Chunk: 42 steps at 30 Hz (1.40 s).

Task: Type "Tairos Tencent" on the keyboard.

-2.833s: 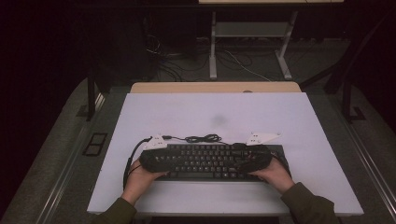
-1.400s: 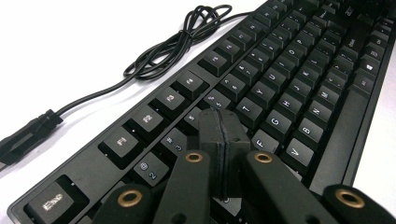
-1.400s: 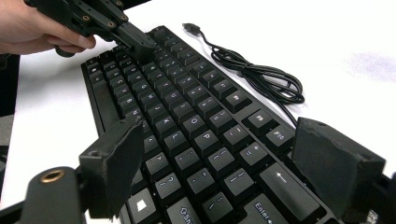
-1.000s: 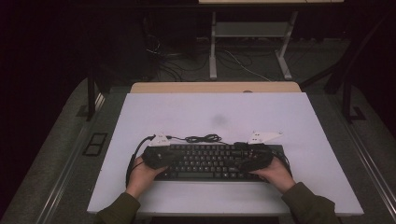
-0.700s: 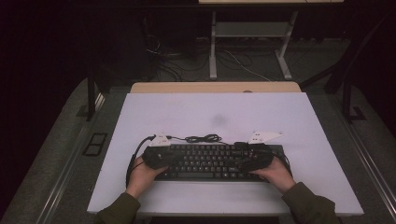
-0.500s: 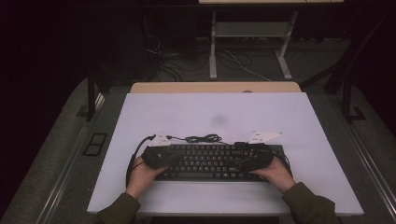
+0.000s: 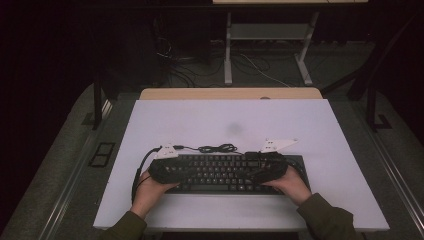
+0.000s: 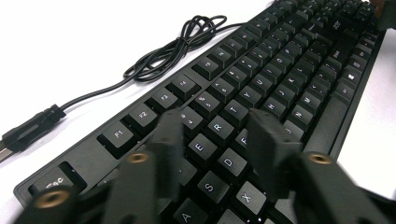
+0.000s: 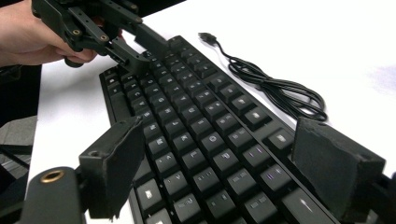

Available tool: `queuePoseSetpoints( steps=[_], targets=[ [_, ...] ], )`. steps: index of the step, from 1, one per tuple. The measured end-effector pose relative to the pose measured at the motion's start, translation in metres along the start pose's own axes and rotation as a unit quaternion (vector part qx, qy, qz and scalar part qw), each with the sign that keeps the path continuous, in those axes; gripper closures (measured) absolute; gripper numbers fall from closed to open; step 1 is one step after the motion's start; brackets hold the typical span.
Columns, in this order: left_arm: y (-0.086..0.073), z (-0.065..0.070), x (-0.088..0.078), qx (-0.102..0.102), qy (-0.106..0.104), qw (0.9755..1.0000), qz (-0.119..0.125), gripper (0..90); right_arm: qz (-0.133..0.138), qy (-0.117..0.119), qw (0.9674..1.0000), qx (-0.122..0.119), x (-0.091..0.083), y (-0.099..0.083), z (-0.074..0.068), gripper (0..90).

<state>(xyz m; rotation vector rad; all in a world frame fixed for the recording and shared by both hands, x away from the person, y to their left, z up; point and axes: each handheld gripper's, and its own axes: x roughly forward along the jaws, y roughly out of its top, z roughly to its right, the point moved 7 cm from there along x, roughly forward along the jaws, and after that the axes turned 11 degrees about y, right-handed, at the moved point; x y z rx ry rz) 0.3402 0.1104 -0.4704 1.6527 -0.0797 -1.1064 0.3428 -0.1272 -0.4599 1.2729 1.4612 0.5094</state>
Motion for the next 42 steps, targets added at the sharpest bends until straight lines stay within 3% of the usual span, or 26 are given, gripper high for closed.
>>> queuePoseSetpoints(
  steps=[7, 14, 25, 32, 36, 42],
  targets=[
    [0.000, 0.005, 0.000, 0.003, -0.003, 1.0000, 0.002, 35.9, -0.007, 0.016, 0.9998, -0.008, 0.015, 0.007, -0.006, 18.2],
    [0.000, 0.007, 0.002, 0.007, -0.005, 1.0000, 0.004, 29.0, -0.007, 0.027, 0.9996, -0.009, 0.027, 0.014, -0.011, 33.1],
    [-0.001, 0.010, 0.004, 0.009, -0.009, 0.9999, 0.004, 26.4, -0.042, 0.061, 0.9971, -0.018, 0.049, 0.010, -0.021, 65.0],
    [-0.001, 0.011, 0.005, 0.009, -0.010, 0.9999, 0.002, 26.4, -0.070, 0.063, 0.9950, -0.036, 0.063, 0.006, -0.029, 83.5],
    [-0.001, 0.010, 0.005, 0.009, -0.011, 0.9999, 0.003, 26.4, -0.079, 0.061, 0.9943, -0.039, 0.068, 0.004, -0.031, 88.7],
    [-0.001, 0.010, 0.004, 0.010, -0.010, 0.9999, 0.004, 26.4, -0.091, 0.057, 0.9932, -0.043, 0.073, 0.000, -0.032, 89.2]
  ],
)
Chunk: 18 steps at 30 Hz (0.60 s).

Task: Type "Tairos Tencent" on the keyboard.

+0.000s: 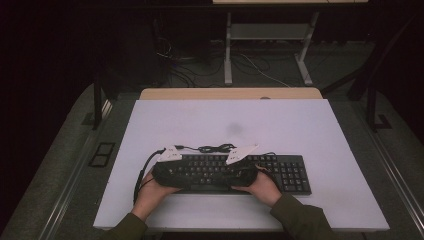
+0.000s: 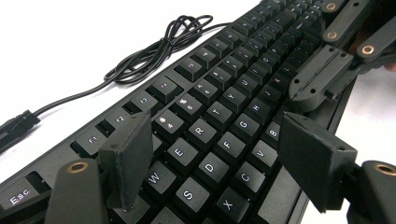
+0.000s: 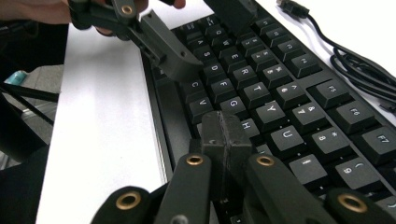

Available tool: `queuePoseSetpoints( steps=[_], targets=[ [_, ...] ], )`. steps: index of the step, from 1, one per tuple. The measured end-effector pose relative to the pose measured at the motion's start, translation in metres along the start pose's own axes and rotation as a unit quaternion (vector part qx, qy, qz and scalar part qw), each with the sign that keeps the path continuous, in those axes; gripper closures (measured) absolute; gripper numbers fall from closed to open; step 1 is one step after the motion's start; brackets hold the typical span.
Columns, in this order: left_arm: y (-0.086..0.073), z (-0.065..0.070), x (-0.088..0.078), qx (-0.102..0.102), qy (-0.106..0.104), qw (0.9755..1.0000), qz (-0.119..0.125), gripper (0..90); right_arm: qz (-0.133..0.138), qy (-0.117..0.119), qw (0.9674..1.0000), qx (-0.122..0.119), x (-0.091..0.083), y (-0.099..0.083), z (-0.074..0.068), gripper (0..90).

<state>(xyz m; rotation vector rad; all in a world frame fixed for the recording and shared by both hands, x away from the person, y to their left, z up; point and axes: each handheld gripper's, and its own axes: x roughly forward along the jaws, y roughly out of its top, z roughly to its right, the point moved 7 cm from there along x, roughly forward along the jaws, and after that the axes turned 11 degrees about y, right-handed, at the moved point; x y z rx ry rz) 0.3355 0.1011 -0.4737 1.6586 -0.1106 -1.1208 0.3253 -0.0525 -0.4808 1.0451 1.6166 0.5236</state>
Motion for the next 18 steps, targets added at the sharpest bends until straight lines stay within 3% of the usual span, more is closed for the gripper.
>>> queuePoseSetpoints(
  steps=[12, 18],
  targets=[
    [-0.0004, 0.0000, 0.0005, -0.003, 0.000, 1.0000, 0.000, 26.4, -0.021, -0.012, 0.9997, 0.002, 0.0041, -0.0045, 0.0023, 89.3],
    [-0.0003, -0.0005, 0.0004, -0.002, 0.001, 1.0000, 0.000, 26.4, -0.017, -0.012, 0.9998, 0.003, 0.0033, -0.0043, 0.0026, 89.2]
  ],
)
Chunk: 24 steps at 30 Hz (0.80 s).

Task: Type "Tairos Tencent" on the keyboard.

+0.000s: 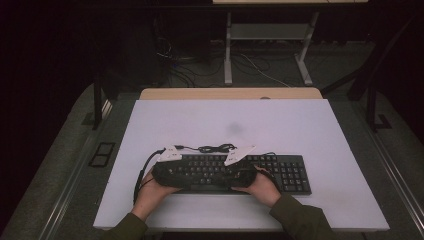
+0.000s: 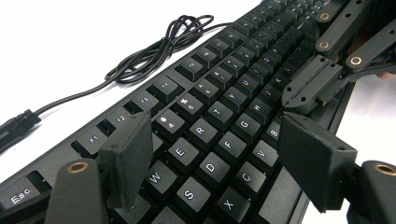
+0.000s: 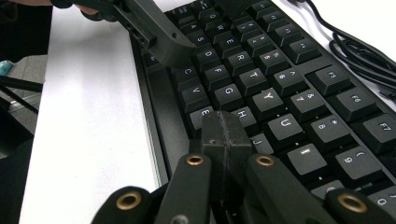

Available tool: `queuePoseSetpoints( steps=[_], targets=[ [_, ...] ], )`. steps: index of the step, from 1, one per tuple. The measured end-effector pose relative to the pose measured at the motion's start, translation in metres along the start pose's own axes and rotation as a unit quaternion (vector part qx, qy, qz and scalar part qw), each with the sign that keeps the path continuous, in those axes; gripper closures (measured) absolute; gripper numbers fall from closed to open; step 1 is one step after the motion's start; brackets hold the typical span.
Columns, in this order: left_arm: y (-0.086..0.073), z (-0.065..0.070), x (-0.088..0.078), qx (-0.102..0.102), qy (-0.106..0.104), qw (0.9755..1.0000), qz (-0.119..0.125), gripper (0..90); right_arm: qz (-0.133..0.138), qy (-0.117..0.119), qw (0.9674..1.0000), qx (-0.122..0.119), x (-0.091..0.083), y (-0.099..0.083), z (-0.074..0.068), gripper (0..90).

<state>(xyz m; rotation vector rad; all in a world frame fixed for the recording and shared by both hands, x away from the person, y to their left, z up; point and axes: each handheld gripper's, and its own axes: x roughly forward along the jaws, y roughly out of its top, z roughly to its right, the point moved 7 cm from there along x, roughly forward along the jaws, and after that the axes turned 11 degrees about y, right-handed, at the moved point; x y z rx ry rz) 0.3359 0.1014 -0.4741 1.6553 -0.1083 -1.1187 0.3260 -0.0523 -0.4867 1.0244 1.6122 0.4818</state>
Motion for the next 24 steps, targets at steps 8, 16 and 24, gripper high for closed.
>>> queuePoseSetpoints(
  steps=[8, 16, 24],
  targets=[
    [0.000, -0.001, -0.001, -0.003, 0.001, 1.0000, 0.001, 26.4, 0.026, 0.008, 0.9996, 0.011, -0.006, 0.003, 0.001, 77.6],
    [0.000, -0.001, -0.001, -0.001, 0.001, 1.0000, 0.001, 26.5, 0.051, 0.010, 0.9984, 0.023, -0.013, 0.005, 0.005, 51.1],
    [0.001, -0.001, -0.003, -0.001, 0.001, 1.0000, 0.003, 26.6, 0.068, 0.000, 0.9973, 0.027, -0.022, 0.005, 0.011, 34.6]
  ],
)
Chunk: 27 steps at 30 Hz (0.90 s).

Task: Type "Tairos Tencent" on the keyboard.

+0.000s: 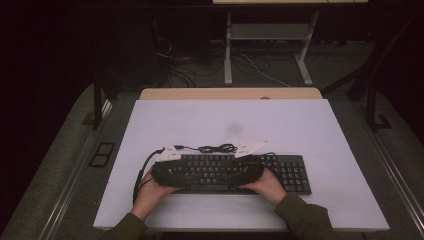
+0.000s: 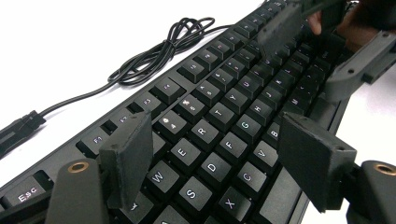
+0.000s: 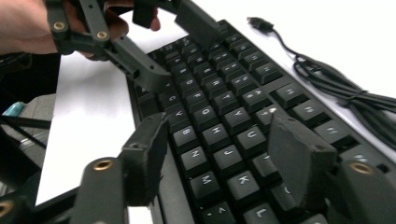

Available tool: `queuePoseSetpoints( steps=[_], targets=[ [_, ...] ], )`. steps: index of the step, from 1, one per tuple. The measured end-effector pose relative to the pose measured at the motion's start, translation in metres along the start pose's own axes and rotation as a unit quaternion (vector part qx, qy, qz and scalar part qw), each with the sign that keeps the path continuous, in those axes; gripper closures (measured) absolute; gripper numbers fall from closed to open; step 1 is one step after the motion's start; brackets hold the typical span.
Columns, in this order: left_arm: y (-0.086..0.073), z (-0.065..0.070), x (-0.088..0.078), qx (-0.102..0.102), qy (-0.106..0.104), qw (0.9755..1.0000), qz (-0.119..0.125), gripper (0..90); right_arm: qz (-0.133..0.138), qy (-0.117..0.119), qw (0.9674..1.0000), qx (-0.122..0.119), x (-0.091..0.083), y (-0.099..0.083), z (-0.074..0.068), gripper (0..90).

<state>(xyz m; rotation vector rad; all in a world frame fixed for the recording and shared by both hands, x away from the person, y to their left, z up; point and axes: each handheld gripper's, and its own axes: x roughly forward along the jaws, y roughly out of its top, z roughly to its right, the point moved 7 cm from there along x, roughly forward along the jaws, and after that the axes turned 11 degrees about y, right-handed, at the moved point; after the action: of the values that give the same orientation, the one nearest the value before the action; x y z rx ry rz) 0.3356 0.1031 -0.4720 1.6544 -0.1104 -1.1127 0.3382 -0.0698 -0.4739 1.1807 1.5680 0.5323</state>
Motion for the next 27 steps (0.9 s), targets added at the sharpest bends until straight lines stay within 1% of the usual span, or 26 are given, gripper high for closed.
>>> queuePoseSetpoints(
  steps=[2, 10, 15, 18, 22, 23, 24, 27],
  targets=[
    [0.000, 0.000, -0.001, 0.001, 0.000, 1.0000, 0.000, 26.7, 0.007, -0.003, 1.0000, 0.000, -0.003, 0.001, 0.002, 31.7],
    [0.002, 0.000, -0.005, 0.004, -0.001, 1.0000, 0.003, 27.6, 0.027, -0.013, 0.9995, 0.007, -0.016, 0.003, 0.009, 24.9],
    [0.002, 0.002, -0.007, 0.003, -0.004, 1.0000, 0.001, 29.2, 0.033, -0.023, 0.9992, 0.007, -0.023, 0.002, 0.012, 22.8],
    [0.002, 0.004, -0.008, 0.003, -0.011, 0.9999, 0.003, 32.1, 0.035, -0.028, 0.9990, 0.006, -0.026, 0.002, 0.015, 21.1],
    [0.002, 0.009, -0.010, 0.009, -0.024, 0.9997, 0.000, 42.3, 0.038, -0.031, 0.9987, 0.009, -0.030, 0.001, 0.017, 20.8],
    [0.002, 0.010, -0.011, 0.011, -0.025, 0.9996, 0.000, 45.7, 0.039, -0.031, 0.9987, 0.008, -0.031, 0.001, 0.017, 20.8],
    [0.002, 0.011, -0.011, 0.017, -0.027, 0.9995, 0.000, 50.0, 0.038, -0.032, 0.9987, 0.008, -0.031, 0.001, 0.018, 20.8],
    [0.002, 0.013, -0.011, 0.021, -0.034, 0.9992, -0.004, 62.0, 0.037, -0.034, 0.9987, 0.010, -0.031, 0.000, 0.018, 20.8]
  ],
)
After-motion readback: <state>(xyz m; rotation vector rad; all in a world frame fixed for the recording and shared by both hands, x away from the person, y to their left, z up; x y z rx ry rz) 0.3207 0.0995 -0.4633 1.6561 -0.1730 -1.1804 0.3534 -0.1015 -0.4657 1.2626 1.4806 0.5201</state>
